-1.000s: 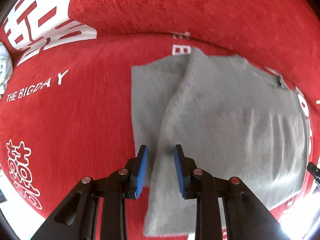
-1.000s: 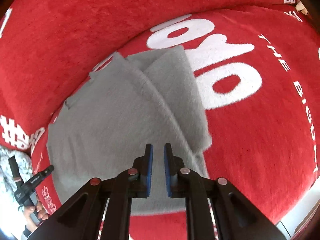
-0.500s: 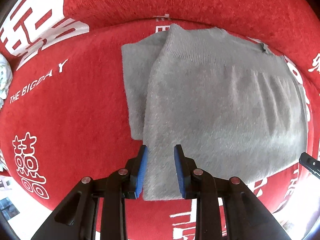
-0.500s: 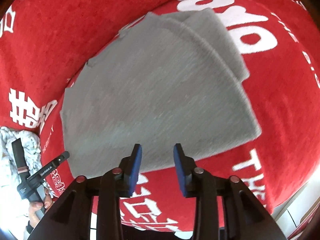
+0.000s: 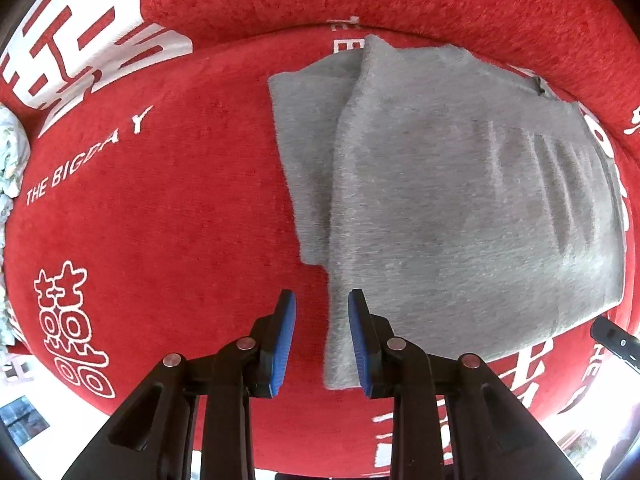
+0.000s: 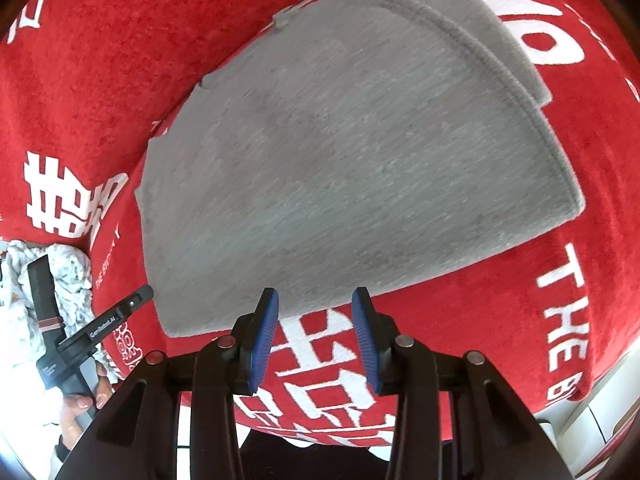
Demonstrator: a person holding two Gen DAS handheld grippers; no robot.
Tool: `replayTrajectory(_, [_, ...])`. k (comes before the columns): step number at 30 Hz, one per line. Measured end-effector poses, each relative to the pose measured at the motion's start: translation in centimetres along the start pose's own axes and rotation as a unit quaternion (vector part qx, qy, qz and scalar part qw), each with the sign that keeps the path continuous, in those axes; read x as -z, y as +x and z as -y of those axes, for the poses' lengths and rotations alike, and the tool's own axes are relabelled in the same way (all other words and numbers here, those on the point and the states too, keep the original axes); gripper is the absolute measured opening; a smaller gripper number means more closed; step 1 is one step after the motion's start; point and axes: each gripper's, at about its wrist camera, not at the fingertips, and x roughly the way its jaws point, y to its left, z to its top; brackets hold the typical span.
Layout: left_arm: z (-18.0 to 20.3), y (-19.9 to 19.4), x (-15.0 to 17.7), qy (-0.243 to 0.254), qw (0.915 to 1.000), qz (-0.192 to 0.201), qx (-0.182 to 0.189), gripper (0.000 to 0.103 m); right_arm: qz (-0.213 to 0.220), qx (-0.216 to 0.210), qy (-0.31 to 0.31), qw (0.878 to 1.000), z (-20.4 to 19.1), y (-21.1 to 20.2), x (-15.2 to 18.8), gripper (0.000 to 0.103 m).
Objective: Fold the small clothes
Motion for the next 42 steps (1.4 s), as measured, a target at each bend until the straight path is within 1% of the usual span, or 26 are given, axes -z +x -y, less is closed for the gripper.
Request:
replayTrajectory(3, [-0.4,0.0,-0.1,0.003,1.0,0.001,-0.009,0.029,-0.004,-0.004,0.0,1.0,-0.5,0.4,0.2,0.042])
replayTrajectory(5, [-0.7,0.0,-0.1,0.0,1.0,0.006,-0.007,0.031,-0.006,-0.005,0.0,1.0,-0.8,0.7,0.4,0.042])
replayTrajectory(6, [-1.0,0.2,-0.3,-0.003,1.0,0.007,-0.005,0.057,-0.006,-0.006,0.0,1.0,-1.0,0.8,0.5,0.043])
replayTrajectory(7, [-1.1,0.1,-0.3,-0.008,0.9999,0.01,-0.004,0.096,-0.007,-0.007,0.0,1.0,-1.0,0.9,0.6,0.043])
replayTrajectory(8, [-1.5,0.0,-0.5,-0.016,0.9997,0.02,-0.006,0.103,-0.008,-0.007,0.0,1.0,-1.1,1.0,0.6,0.043])
replayTrajectory(9, [-1.6,-0.4,-0.5,-0.019,0.9992,0.033,-0.009,0.103,-0.009,-0.007,0.0,1.0,-1.3,1.1,0.7,0.043])
replayTrajectory(10, [-1.7,-0.6,-0.5,-0.017,0.9992,0.035,-0.01,0.103,-0.009,-0.008,0.0,1.0,-1.3,1.0,0.7,0.043])
replayTrajectory(13, [-2.0,-0.1,-0.8,-0.023,0.9994,0.022,-0.011,0.103,-0.011,-0.009,0.0,1.0,-1.6,1.2,0.7,0.043])
replayTrajectory(14, [-2.3,0.1,-0.9,-0.026,0.9994,0.019,-0.01,0.103,-0.012,-0.011,0.0,1.0,-1.7,1.3,0.7,0.044])
replayTrajectory(15, [-2.3,0.1,-0.9,-0.027,0.9994,0.019,-0.011,0.103,-0.013,-0.013,0.001,1.0,-1.8,1.4,0.7,0.051])
replayTrajectory(18, [-2.6,0.2,-1.1,-0.031,0.9991,0.022,-0.017,0.103,-0.009,-0.026,-0.001,1.0,-2.3,1.5,0.9,0.062])
replayTrajectory(19, [-2.7,0.2,-1.1,-0.032,0.999,0.024,-0.019,0.103,-0.009,-0.029,-0.002,1.0,-2.5,1.6,0.9,0.063])
replayTrajectory(23, [-3.3,0.6,-1.1,-0.034,0.9989,0.025,-0.019,0.103,-0.018,-0.054,0.012,0.998,-2.7,2.3,1.1,0.064])
replayTrajectory(26, [-4.1,1.4,-1.1,-0.044,0.999,0.01,-0.001,0.103,-0.023,-0.084,0.027,0.996,-2.8,3.0,1.3,0.064])
replayTrajectory(28, [-4.8,2.0,-1.1,-0.053,0.9982,-0.002,0.026,0.103,-0.029,-0.104,0.033,0.994,-3.0,3.6,1.4,0.065])
replayTrajectory(31, [-6.0,2.3,-1.1,-0.073,0.9964,0.001,0.043,0.103,-0.042,-0.141,0.041,0.988,-3.6,4.8,1.8,0.065])
replayTrajectory(34, [-7.3,2.5,-1.4,-0.096,0.9936,0.007,0.059,0.103,-0.063,-0.181,0.06,0.98,-3.9,6.7,2.6,0.065])
replayTrajectory(38, [-8.3,2.7,-1.9,-0.108,0.9902,0.014,0.088,0.103,-0.087,-0.215,0.103,0.967,-3.8,9.6,3.7,0.066])
replayTrajectory(40, [-8.8,2.9,-2.4,-0.107,0.989,0.017,0.102,0.103,-0.085,-0.233,0.121,0.961,-3.7,10.9,4.2,0.066])
replayTrajectory(41, [-8.9,3.1,-2.7,-0.105,0.9876,0.018,0.115,0.103,-0.08,-0.24,0.127,0.959,-3.7,11.3,4.4,0.066])
replayTrajectory(42, [-8.9,3.3,-3.0,-0.105,0.9855,0.018,0.132,0.103,-0.069,-0.257,0.136,0.954,-3.7,11.6,4.5,0.066])
